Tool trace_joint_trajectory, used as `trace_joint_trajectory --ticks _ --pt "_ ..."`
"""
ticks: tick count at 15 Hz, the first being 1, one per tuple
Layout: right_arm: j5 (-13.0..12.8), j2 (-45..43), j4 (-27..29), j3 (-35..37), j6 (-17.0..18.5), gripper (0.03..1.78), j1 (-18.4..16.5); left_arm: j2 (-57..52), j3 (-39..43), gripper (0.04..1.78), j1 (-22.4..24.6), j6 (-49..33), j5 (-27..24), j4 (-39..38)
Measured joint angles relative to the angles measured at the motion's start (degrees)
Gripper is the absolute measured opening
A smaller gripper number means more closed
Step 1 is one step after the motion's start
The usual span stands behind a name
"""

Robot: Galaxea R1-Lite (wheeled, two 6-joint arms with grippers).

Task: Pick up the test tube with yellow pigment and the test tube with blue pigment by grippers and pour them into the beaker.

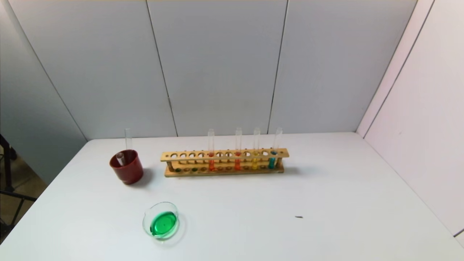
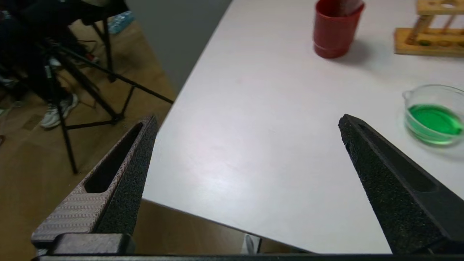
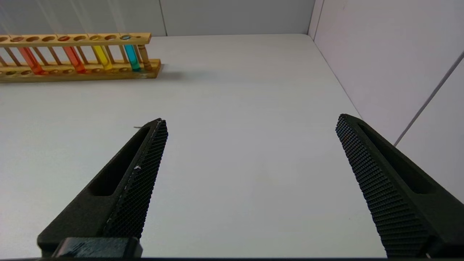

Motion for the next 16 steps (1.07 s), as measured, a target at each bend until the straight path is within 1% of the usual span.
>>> trace_joint_trajectory --ticks 2,3,6,8,9,12,16 --pt "0.00 0.00 -0.02 0.00 0.00 1.70 0.00 -4.00 4.44 1.75 0.29 -0.26 -6.46 -0.83" --pt "0.02 0.00 -0.02 0.00 0.00 1.70 0.00 -5.32 6.73 1.75 0.39 -0.48 -8.89 -2.73" --pt "0.00 0.00 -0.02 0.00 0.00 1.70 0.00 -7.11 12.93 1.75 0.43 -0.56 -15.69 -12.48" --pt "0.00 0.00 0.00 0.00 0.00 1.70 0.00 -7.47 15.64 1.75 0.45 -0.78 -19.99 -14.99" --pt "0.00 0.00 -0.02 0.00 0.00 1.70 0.00 -7.55 16.49 1.75 0.45 -0.74 -20.89 -15.82" --pt "0.00 0.00 0.00 0.00 0.00 1.70 0.00 -7.66 17.35 1.75 0.45 -0.78 -21.03 -16.45" --pt "0.02 0.00 0.00 0.00 0.02 1.70 0.02 -7.66 17.68 1.75 0.45 -2.78 -20.80 -17.47"
